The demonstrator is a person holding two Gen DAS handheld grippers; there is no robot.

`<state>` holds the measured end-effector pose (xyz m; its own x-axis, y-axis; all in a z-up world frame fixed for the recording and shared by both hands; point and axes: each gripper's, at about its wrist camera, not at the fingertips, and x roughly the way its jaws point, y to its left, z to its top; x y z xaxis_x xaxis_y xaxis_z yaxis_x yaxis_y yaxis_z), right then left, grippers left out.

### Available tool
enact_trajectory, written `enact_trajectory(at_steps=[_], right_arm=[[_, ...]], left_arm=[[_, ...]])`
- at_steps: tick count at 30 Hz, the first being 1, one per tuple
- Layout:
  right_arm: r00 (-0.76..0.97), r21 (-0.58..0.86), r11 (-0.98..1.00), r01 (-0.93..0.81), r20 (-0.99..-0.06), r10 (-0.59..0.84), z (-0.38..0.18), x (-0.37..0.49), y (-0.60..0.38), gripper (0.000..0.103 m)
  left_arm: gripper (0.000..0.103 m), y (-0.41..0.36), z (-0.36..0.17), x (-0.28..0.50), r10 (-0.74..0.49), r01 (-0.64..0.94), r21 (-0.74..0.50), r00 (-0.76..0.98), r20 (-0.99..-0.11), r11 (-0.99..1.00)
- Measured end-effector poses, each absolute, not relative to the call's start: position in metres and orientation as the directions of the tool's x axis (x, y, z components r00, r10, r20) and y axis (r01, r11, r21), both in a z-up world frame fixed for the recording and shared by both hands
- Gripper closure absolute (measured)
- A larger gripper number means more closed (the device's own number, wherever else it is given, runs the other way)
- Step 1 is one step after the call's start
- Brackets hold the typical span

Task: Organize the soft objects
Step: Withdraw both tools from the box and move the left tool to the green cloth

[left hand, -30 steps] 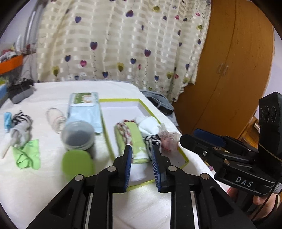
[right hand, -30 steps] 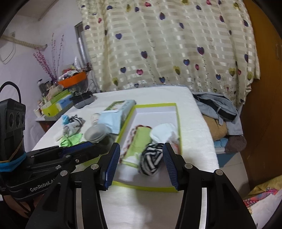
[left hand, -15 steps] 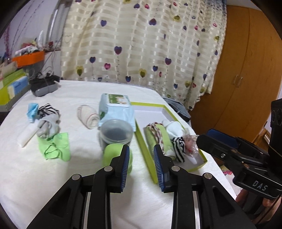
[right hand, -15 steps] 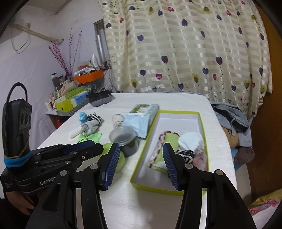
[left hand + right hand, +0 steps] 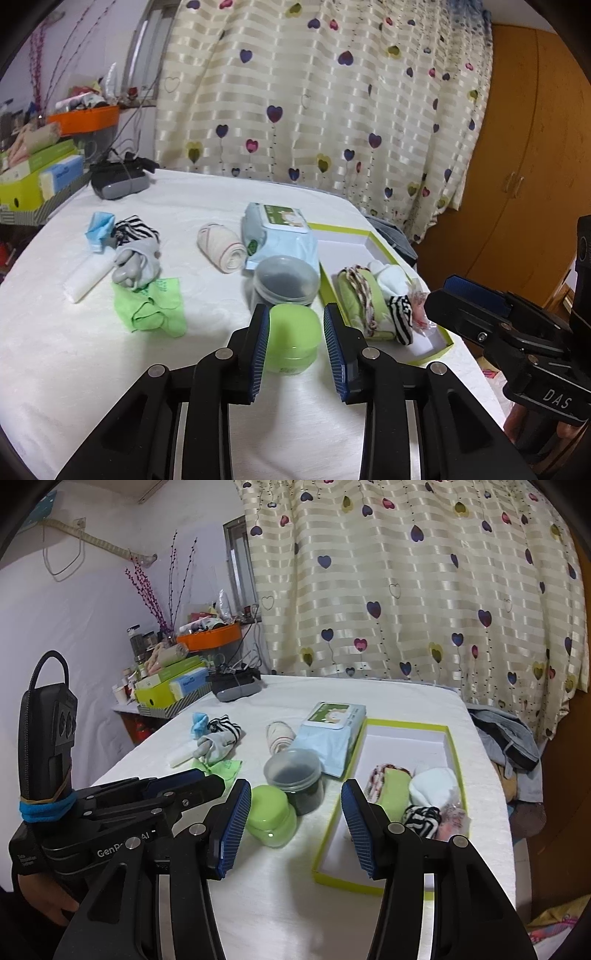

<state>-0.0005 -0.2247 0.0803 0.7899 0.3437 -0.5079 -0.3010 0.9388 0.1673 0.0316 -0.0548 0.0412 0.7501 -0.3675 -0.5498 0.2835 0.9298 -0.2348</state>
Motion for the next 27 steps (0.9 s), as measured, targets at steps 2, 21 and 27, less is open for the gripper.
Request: enact_trajectory(at_steps=[2, 21, 27], right_arm=[[0.783, 0.173, 0.935, -0.310, -0.511, 0.354, 0.081, 0.001, -0.222, 0.051], [0.728, 0.167, 0.918, -0.360, -0.565, 0.388, 0.074, 0.018, -0.184, 0.051], [0.717, 0.158, 0.912, -0.379, -0.572, 0.397, 0.074, 0.028, -0.171, 0.051]], left_arm=[[0.074, -0.051, 0.040, 0.032, -0.360, 0.273, -0.237, 0.752, -0.552, 0.933], [0.072, 0.008, 0.027, 0.043, -0.282, 0.144, -0.275, 0.772, -0.569, 0.951], [0.066, 0.039, 0.022, 0.054, -0.242, 0.075, -0.298, 0.780, -0.576, 0.952]])
